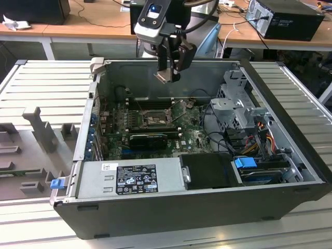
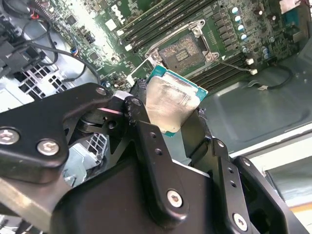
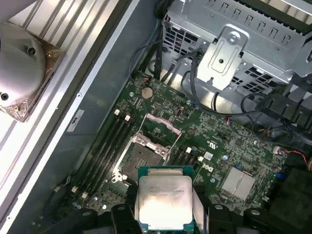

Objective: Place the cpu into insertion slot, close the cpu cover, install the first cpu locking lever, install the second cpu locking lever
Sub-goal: 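Place the cpu into insertion slot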

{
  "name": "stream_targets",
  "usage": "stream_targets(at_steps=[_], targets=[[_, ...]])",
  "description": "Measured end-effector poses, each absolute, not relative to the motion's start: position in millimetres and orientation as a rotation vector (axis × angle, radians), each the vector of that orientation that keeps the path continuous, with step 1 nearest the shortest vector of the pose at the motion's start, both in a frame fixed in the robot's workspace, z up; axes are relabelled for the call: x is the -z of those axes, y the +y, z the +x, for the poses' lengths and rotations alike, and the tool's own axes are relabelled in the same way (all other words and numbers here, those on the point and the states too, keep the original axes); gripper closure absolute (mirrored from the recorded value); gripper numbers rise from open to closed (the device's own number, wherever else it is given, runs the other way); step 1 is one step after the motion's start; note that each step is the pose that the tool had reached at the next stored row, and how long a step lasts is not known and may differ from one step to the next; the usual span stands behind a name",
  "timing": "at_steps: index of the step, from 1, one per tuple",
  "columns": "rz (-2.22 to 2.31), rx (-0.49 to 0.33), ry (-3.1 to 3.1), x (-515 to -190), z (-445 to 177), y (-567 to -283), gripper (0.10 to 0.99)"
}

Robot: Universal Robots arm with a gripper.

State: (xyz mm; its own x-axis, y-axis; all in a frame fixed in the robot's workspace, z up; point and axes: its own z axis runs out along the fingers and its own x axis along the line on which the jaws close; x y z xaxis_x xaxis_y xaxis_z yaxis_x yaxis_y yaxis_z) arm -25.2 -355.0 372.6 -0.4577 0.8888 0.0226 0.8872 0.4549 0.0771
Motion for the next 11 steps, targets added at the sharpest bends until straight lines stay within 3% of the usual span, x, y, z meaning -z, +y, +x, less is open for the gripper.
stream_targets(at_steps=[11], targets=[[1.861, -0.107, 2.510, -371.5, -25.1, -355.0, 0.561]])
